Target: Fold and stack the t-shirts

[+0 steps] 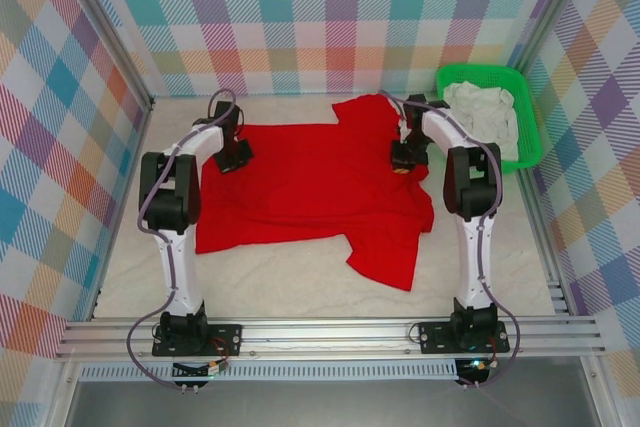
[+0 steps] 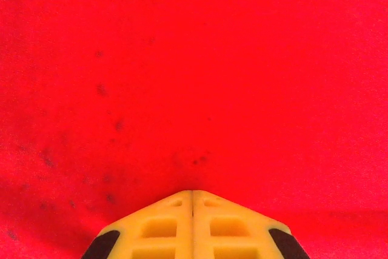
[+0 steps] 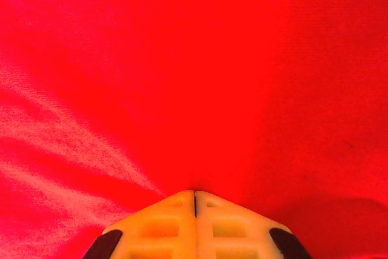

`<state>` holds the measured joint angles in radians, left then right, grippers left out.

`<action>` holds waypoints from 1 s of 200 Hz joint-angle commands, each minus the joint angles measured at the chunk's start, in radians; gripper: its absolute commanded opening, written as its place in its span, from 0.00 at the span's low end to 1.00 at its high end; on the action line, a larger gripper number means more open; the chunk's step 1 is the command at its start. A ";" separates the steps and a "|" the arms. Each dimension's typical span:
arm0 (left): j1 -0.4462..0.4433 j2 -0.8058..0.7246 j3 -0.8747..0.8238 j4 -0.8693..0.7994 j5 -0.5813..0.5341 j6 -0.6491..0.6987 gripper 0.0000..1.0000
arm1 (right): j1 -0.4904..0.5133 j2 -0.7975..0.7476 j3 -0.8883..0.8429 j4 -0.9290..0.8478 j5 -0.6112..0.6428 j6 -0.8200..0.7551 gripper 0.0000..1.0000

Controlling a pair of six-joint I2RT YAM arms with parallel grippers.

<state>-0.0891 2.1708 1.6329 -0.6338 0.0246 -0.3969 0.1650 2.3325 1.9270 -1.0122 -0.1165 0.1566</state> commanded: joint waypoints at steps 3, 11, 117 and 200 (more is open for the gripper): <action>-0.002 -0.026 -0.111 -0.086 0.005 0.004 0.00 | 0.007 -0.050 -0.086 0.008 0.020 0.008 0.00; -0.003 -0.047 -0.133 -0.082 0.004 0.004 0.00 | 0.007 -0.062 -0.106 0.012 0.018 0.009 0.00; -0.024 -0.198 -0.079 -0.130 -0.040 0.030 0.00 | 0.007 -0.123 0.064 0.028 -0.045 -0.008 0.00; -0.016 0.047 0.181 -0.146 -0.130 0.018 0.00 | 0.007 0.308 0.655 -0.114 0.009 0.013 0.00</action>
<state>-0.1051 2.1387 1.7367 -0.7399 -0.0582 -0.3779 0.1646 2.5336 2.4752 -1.0321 -0.1257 0.1593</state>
